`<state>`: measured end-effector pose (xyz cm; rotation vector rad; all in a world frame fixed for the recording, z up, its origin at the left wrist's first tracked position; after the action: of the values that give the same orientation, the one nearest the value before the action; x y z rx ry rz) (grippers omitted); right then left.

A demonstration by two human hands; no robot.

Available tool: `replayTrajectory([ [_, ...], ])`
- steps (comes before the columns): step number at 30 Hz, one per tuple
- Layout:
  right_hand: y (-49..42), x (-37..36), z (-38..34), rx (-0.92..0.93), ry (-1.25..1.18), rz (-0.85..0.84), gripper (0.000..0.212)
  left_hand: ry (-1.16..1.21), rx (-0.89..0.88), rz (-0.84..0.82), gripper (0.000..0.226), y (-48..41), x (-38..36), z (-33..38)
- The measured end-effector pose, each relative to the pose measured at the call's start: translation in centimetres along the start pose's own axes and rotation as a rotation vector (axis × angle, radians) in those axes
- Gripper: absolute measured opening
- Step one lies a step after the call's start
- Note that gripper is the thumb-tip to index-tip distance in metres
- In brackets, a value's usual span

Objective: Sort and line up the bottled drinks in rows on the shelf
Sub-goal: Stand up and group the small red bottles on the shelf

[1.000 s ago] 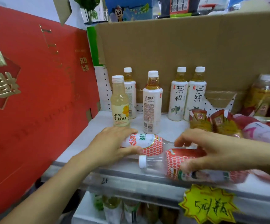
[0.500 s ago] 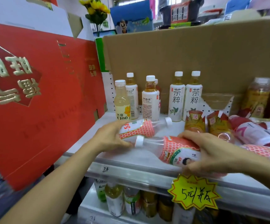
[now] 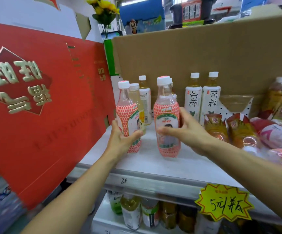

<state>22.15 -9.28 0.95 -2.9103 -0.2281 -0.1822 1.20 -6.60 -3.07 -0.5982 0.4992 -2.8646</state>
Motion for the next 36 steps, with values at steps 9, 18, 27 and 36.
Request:
replayTrajectory([
  [9,-0.6,-0.8,1.5,-0.042,0.04,0.044,0.067,0.051,0.066,-0.008,0.079,0.4,-0.7,-0.3],
  [18,5.9,10.5,-1.1,0.067,1.134,0.06,0.028,-0.393,-0.731,0.015,0.053,9.2,-6.4,12.4],
  [27,6.5,15.1,3.0,-0.051,1.557,0.101,0.064,-0.889,-0.386,-0.295,0.074,5.5,-23.0,11.9],
  [36,5.9,16.7,0.7,0.143,1.57,0.166,0.037,-0.802,-0.428,-0.067,0.035,4.1,-19.8,15.1],
])
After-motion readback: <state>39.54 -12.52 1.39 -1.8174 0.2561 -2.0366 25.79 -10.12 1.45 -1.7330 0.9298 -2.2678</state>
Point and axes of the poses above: each hand's wrist, its own y-axis away from the middle knuckle, its own x-axis out of the back of the hand, z = x × y, the point moved 8 cm from there along -y, towards the middle knuckle, and after that the axes turned 7 degrees about -y, right-handed, at the moved point
